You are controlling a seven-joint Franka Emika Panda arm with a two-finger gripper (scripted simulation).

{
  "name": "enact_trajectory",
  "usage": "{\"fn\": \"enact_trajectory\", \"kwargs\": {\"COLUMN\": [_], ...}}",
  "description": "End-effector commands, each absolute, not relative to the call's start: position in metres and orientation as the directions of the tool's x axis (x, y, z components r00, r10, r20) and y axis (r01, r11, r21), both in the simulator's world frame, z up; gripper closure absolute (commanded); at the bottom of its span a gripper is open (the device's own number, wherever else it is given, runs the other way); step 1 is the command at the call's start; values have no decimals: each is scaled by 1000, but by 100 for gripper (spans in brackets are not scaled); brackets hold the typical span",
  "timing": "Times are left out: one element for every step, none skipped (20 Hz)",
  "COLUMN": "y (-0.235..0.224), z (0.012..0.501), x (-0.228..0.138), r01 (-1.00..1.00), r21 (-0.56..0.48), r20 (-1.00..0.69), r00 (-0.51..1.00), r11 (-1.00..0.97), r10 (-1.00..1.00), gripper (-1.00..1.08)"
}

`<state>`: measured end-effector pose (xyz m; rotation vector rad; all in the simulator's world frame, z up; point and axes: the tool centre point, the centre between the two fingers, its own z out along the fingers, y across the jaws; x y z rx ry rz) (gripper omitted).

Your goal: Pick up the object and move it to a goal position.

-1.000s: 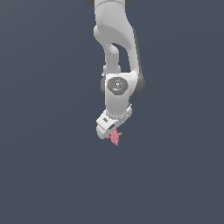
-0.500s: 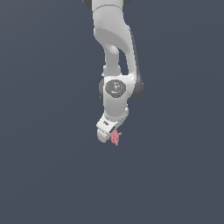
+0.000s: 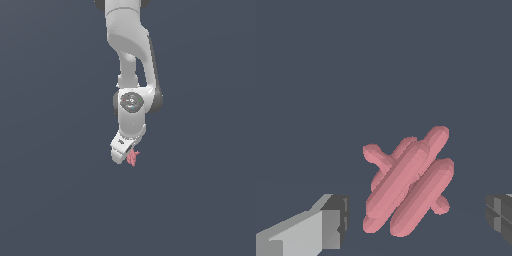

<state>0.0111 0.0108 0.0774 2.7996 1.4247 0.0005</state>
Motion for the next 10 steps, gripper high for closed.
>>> {"fn": "enact_trajectory", "kwargs": {"y": [11,11,11,11,11,11,11,11,11,11], "z": [71,67,62,56,50,45,41,37,34,32], "x": [11,10,10,10,10,10,10,10,10,10], "r01": [809,809,810,810,810,810,811,811,811,811], "r21": [0,0,0,0,0,0,0,0,0,0], "r20": [0,0,0,0,0,0,0,0,0,0], "r00": [588,588,587,587,586,586,585,585,585,585], "r11": [-588,-588,-587,-587,-586,-586,-585,-585,-585,-585], "r10": [809,809,810,810,810,810,811,811,811,811], "gripper": [-92,-92,-92,-92,-92,-92,-92,-92,-92,-92]}}
